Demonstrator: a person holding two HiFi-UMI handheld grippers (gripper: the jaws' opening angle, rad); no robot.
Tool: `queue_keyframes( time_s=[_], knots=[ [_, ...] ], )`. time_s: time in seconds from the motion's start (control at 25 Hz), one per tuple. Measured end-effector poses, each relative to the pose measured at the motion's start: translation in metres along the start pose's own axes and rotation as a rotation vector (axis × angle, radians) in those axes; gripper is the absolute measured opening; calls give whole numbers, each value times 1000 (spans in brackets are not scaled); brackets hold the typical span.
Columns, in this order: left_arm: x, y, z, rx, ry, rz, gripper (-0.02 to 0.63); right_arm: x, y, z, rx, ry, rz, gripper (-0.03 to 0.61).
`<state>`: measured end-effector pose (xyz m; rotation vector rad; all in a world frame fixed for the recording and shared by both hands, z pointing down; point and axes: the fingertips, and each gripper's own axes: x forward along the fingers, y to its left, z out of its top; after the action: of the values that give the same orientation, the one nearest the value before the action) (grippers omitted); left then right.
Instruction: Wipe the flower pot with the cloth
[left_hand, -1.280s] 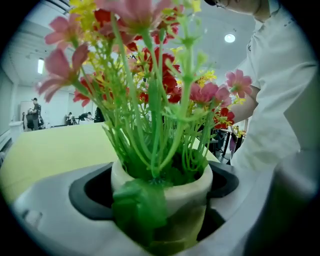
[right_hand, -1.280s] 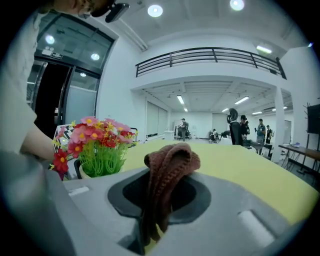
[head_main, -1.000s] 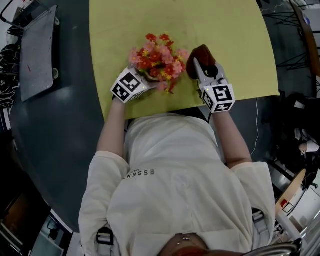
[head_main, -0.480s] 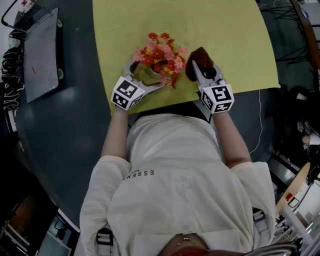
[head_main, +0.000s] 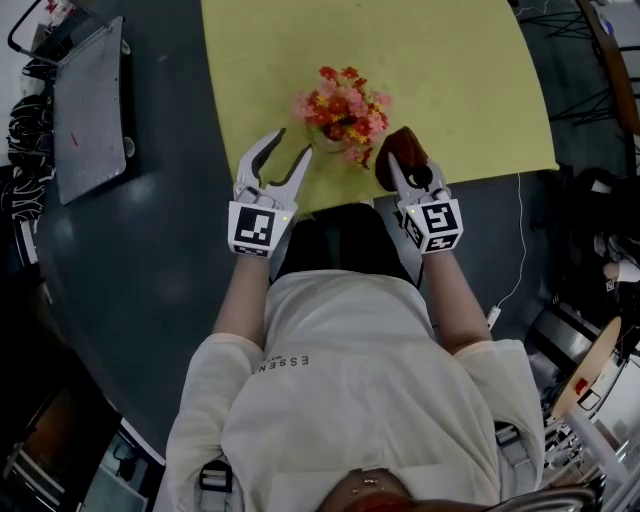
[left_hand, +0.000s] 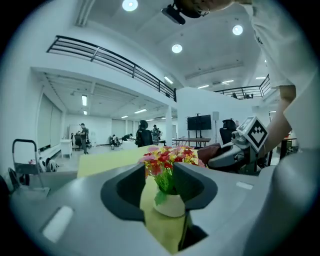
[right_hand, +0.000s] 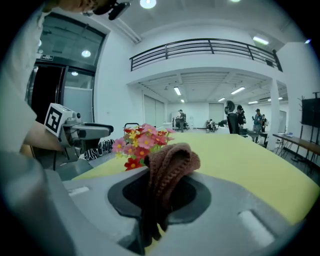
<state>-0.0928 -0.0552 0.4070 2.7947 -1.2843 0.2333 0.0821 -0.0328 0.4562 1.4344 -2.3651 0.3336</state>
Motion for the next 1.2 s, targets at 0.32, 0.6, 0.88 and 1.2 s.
queue_keyframes(
  time_s=[0.32, 0.6, 0.88, 1.2],
  knots=[
    [-30, -33, -2, -4, -3, 70, 11, -31, 11, -23, 2, 0, 23, 61],
    [-60, -79, 15, -6, -11, 179, 9, -77, 22, -24, -60, -28, 98, 61],
    [-88, -160, 37, 1, -47, 239, 9, -147, 31, -25, -184, -71, 186, 60],
    [-112, -233, 49, 10, -64, 275, 11, -205, 24, -38, -144, -115, 206, 60]
  ],
)
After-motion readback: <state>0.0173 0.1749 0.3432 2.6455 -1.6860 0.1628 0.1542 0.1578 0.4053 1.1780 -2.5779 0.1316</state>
